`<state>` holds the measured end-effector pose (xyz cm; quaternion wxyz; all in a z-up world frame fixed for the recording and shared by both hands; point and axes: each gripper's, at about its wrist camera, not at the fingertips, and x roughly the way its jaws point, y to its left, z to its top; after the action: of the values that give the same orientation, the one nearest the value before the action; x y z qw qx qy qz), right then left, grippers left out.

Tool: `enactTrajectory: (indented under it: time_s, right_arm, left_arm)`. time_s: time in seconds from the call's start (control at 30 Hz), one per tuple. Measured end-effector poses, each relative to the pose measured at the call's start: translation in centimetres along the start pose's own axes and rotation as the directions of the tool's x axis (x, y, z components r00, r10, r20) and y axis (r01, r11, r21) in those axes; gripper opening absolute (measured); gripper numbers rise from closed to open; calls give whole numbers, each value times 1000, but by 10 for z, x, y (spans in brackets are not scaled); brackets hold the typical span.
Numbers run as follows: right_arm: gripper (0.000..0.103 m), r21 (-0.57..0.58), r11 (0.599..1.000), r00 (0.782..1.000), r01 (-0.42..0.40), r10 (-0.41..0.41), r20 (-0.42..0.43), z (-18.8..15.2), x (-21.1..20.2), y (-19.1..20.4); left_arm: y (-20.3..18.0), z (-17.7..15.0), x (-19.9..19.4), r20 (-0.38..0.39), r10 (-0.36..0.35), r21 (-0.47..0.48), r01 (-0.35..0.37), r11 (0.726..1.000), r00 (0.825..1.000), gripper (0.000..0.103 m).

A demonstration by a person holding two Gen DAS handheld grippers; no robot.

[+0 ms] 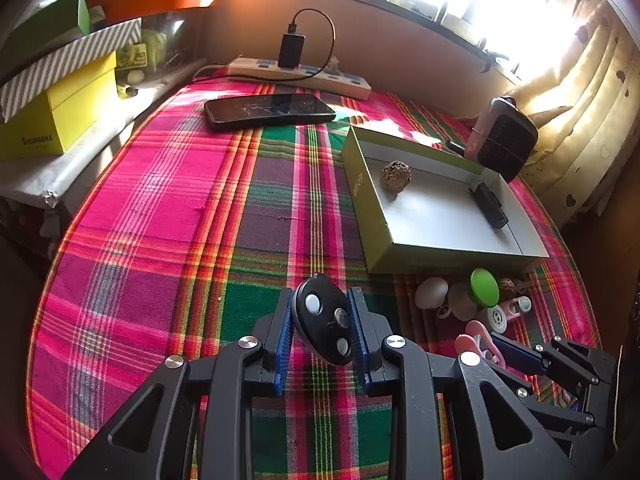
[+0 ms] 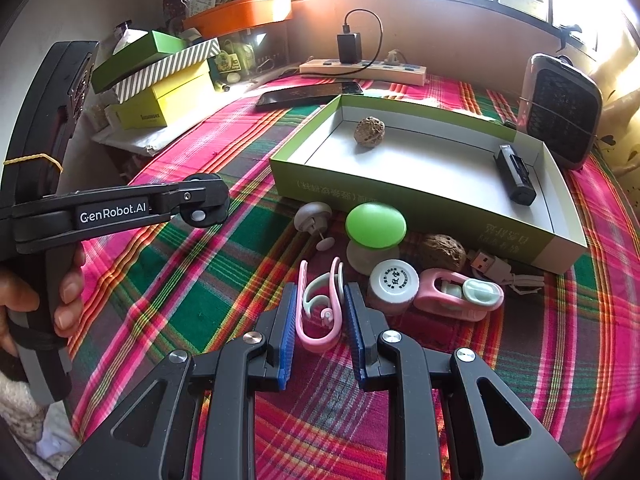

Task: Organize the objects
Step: 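Close the right gripper on the pink hook-shaped clip while the left gripper holds the fob, then carry the pink clip with the right gripper while the left gripper carries the fob into the box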

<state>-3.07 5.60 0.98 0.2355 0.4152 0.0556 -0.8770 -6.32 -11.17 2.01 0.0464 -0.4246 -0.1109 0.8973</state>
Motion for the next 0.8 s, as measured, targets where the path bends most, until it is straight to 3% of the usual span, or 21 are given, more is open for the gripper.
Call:
enactTrajectory:
  time_s: [0.43, 0.8]
  right_arm:
    - [24, 11, 1000, 999, -4, 4, 40, 12, -17, -6]
    - [24, 36, 999, 996, 40, -43, 83, 33, -31, -25]
  left_arm:
    - [-15, 9, -17, 26, -36, 33, 35, 999, 999, 24]
    - [-33, 25, -23, 47, -63, 77, 59, 995, 997, 24]
